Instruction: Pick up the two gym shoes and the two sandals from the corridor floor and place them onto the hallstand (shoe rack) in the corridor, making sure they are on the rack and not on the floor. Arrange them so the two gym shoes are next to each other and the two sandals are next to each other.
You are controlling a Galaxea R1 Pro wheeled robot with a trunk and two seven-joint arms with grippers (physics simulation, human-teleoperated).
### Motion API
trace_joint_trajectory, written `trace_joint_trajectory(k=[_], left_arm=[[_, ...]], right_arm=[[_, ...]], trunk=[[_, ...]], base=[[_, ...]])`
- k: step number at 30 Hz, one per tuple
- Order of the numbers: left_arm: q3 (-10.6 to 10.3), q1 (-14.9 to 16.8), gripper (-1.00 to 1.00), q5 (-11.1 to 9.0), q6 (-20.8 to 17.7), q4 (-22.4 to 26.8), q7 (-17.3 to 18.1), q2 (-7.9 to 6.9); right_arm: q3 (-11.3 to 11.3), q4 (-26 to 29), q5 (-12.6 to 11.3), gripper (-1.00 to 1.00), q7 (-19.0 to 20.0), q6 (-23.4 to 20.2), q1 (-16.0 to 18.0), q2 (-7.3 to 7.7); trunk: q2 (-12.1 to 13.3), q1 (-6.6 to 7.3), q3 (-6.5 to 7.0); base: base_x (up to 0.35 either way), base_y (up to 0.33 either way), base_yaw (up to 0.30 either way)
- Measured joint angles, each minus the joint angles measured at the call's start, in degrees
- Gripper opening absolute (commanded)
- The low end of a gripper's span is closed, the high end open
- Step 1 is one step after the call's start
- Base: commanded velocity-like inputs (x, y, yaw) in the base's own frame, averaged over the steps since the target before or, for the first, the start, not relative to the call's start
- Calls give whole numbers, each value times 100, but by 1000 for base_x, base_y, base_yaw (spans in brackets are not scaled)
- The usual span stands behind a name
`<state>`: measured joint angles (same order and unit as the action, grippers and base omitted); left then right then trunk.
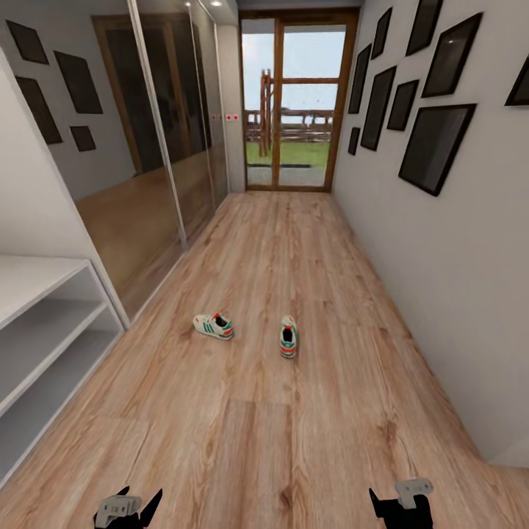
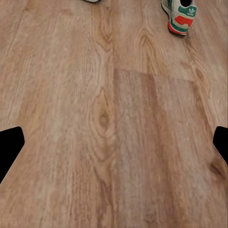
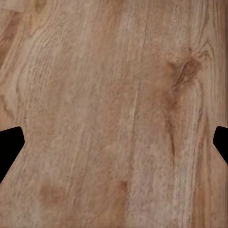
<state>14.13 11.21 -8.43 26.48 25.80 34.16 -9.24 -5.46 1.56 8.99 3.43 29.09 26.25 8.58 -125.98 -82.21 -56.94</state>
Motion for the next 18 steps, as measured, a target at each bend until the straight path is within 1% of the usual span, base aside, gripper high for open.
trace_joint_trajectory(k=[18], left_arm=[[0,0,100,-4,0,1,0,0]], right_arm=[[0,0,0,100,0,-2,0,1]], trunk=[[0,0,0]], base=[[278,-164,0]])
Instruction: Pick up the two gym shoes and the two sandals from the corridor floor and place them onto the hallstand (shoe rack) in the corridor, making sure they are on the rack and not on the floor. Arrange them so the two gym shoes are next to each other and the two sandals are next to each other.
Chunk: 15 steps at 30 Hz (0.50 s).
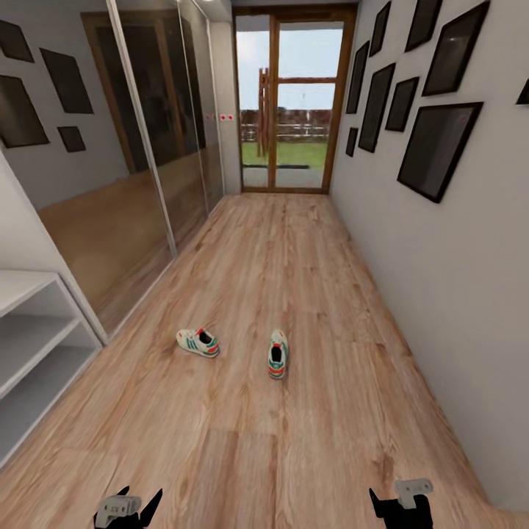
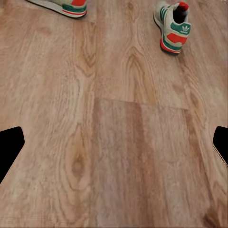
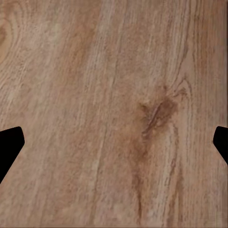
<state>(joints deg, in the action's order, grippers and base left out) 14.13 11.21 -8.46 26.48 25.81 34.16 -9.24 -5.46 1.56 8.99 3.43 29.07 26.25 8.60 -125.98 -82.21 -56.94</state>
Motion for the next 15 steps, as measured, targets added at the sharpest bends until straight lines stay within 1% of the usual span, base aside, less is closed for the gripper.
trace_joint_trajectory(k=[9,15], left_arm=[[0,0,100,-1,0,-1,0,0],[0,0,100,-1,0,2,0,0]], right_arm=[[7,5,-7,100,20,0,0,-14],[4,6,-8,100,25,-2,0,-82]], trunk=[[0,0,0],[0,0,0]], base=[[260,-167,0],[240,-172,0]])
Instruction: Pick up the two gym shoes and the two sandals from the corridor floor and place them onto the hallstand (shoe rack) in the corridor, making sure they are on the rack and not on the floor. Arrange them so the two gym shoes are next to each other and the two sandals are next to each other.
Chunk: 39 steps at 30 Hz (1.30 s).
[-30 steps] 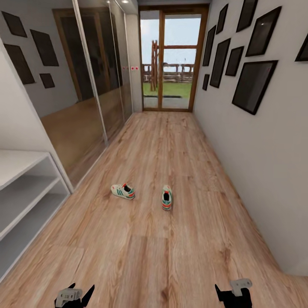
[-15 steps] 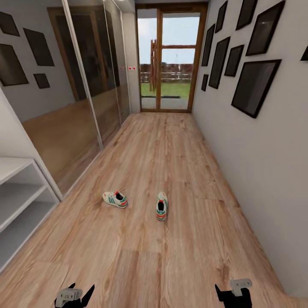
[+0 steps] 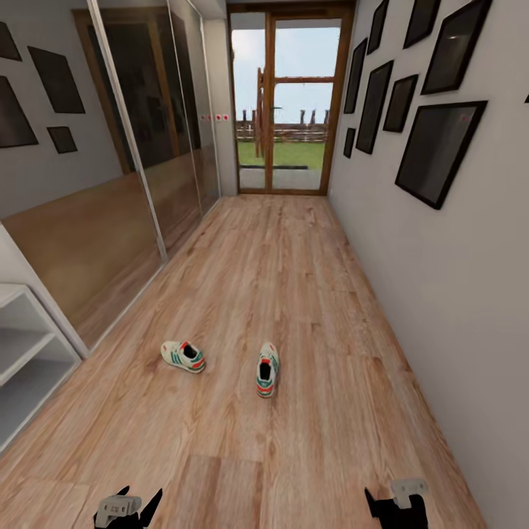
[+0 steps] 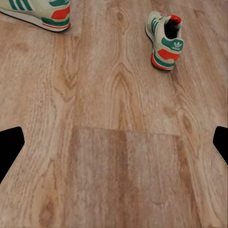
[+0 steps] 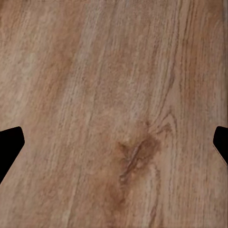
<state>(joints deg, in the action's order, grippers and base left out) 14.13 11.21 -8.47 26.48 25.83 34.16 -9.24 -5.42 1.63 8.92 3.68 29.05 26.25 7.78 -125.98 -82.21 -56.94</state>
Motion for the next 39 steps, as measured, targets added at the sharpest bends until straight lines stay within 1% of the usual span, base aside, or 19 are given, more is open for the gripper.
trace_joint_trajectory(k=[8,26,39], left_arm=[[0,0,100,-7,0,2,0,0],[1,0,100,-16,0,6,0,0],[6,0,100,-26,6,6,0,0]], right_arm=[[-3,-1,5,100,-1,-2,0,-44],[-4,-1,6,100,-7,-2,0,-49],[-2,2,6,100,-14,-2,0,-53]], trunk=[[0,0,0],[0,0,0],[0,0,0]], base=[[238,-172,0],[237,-173,1],[234,-172,97]])
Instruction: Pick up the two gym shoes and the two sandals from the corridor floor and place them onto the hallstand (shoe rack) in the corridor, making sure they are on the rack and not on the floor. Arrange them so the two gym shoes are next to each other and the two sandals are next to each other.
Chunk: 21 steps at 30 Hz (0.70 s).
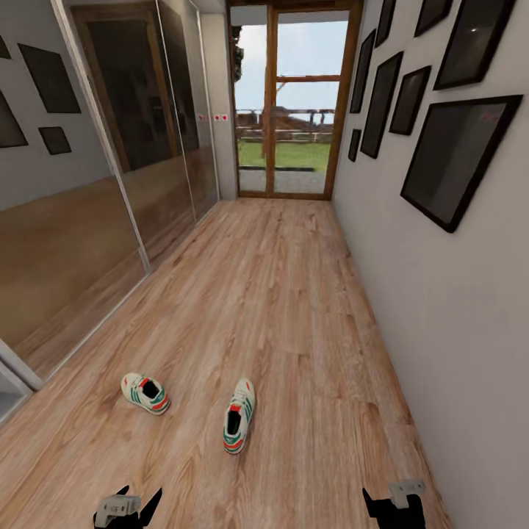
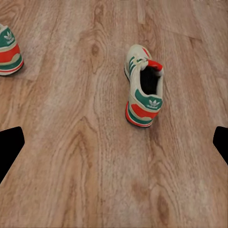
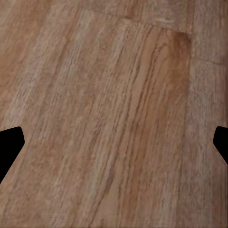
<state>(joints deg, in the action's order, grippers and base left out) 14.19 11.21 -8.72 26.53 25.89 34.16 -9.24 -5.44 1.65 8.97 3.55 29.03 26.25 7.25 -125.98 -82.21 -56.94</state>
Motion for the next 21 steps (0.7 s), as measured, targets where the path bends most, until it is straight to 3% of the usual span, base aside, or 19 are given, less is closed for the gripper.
trace_joint_trajectory(k=[9,11,13,14,18,20,21], left_arm=[[-3,0,100,9,2,6,0,0],[11,4,100,33,-10,4,-25,1],[10,6,100,38,-17,3,-76,4],[0,15,100,42,-33,3,-232,10],[-28,31,100,46,-57,8,-570,19],[-57,49,100,78,-73,9,-843,49],[-146,79,100,219,-89,10,-1162,145]], right_arm=[[11,143,7,100,2,2,5,-21],[16,1106,29,100,16,-116,11,-154],[18,1485,31,100,17,-256,8,-212],[22,2030,29,100,20,-620,12,-304],[19,2852,16,100,41,-1363,10,-431],[14,3400,11,100,81,-1980,25,-501],[6,4020,5,100,178,-2700,85,-591]], trunk=[[0,-2,0],[0,-2,0],[0,-2,0],[0,-2,1],[0,-2,0],[0,-2,0],[0,-2,0]], base=[[86,-66,13],[7,-6,1],[4,-3,1],[2,-2,0],[1,-1,0],[0,0,0],[0,0,0]])
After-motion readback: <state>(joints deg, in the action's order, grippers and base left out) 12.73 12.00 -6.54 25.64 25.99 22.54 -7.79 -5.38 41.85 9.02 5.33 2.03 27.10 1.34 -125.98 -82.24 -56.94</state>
